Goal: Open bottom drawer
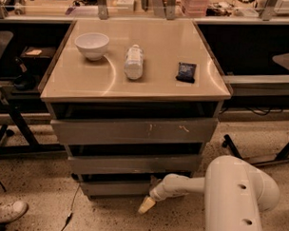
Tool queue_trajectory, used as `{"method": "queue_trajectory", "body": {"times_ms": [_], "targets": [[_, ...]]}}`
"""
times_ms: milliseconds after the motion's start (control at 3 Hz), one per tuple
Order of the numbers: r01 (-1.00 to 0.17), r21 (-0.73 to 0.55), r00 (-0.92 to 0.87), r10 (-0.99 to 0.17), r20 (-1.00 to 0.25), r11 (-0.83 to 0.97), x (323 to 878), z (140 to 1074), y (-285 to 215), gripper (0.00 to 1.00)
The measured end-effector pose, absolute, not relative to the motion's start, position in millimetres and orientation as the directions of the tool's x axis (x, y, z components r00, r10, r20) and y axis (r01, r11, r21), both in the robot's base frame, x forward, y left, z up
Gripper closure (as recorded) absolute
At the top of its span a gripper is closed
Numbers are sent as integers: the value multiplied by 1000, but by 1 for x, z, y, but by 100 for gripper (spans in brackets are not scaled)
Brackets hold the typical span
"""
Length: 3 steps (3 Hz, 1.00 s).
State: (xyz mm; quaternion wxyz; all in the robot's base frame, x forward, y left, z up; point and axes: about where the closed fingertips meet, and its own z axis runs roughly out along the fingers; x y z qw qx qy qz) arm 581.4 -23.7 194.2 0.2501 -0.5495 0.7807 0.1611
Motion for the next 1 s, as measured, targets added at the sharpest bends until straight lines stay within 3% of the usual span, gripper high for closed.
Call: {"method": "queue_trajectory", "body": {"times_ms": [1000], "targets": [[-959,37,-257,-798,-545,283,573,167,-6,0]]}}
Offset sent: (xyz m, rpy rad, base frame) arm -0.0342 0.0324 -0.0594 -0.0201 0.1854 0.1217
